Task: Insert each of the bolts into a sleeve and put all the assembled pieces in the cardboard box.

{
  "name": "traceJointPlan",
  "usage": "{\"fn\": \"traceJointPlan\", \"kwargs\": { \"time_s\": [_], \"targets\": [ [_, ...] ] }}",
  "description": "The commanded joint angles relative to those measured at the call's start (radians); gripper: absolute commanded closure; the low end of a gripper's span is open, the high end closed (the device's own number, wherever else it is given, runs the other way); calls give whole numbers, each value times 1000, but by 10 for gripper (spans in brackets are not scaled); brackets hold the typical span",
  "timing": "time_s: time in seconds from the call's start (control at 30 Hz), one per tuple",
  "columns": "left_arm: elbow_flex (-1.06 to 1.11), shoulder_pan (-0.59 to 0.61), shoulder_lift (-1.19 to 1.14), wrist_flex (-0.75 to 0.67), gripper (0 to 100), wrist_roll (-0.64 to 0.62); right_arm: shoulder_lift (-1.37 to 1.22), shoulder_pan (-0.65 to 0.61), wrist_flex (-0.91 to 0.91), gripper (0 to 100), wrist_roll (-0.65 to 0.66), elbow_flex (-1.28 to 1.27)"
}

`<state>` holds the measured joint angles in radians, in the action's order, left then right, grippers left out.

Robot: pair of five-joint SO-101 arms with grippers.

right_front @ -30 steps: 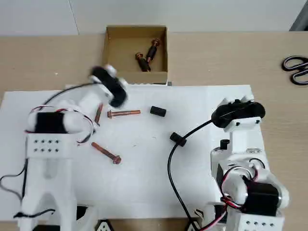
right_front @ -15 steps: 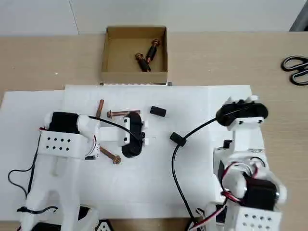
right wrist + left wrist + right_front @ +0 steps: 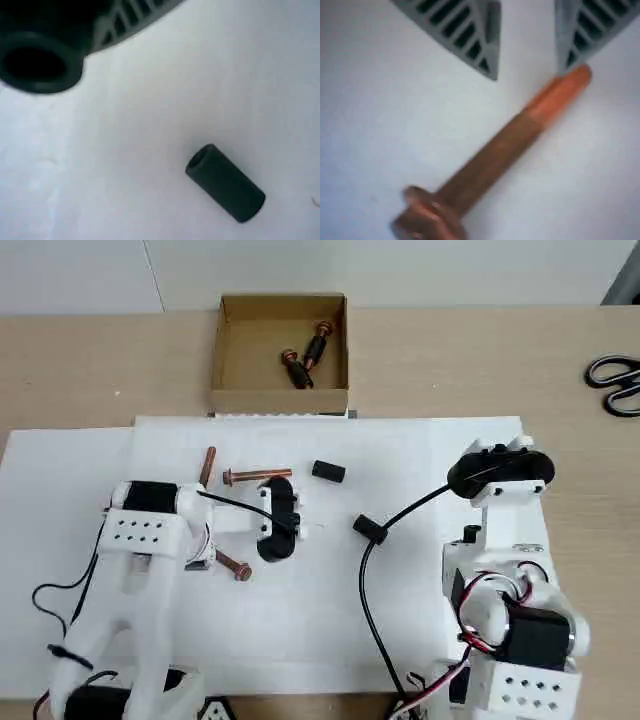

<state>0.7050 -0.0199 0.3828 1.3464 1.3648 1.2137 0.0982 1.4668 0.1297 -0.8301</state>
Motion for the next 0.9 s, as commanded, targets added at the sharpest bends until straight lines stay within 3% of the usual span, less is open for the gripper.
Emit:
{"fn": "traceJointPlan", "kwargs": {
  "time_s": [0.0, 0.47, 0.7, 0.87],
  "targets": [
    [-13, 5, -34, -57, 903, 428, -1, 8, -22, 995, -8, 3],
    [-48, -43, -81, -61, 862, 428, -1, 8, -62, 995, -8, -31],
    [21, -80, -83, -181, 863, 428, 1, 7, -87, 995, -8, -61],
    [67, -91, -83, -190, 863, 428, 2, 5, -87, 995, -8, -60]
  ]
}}
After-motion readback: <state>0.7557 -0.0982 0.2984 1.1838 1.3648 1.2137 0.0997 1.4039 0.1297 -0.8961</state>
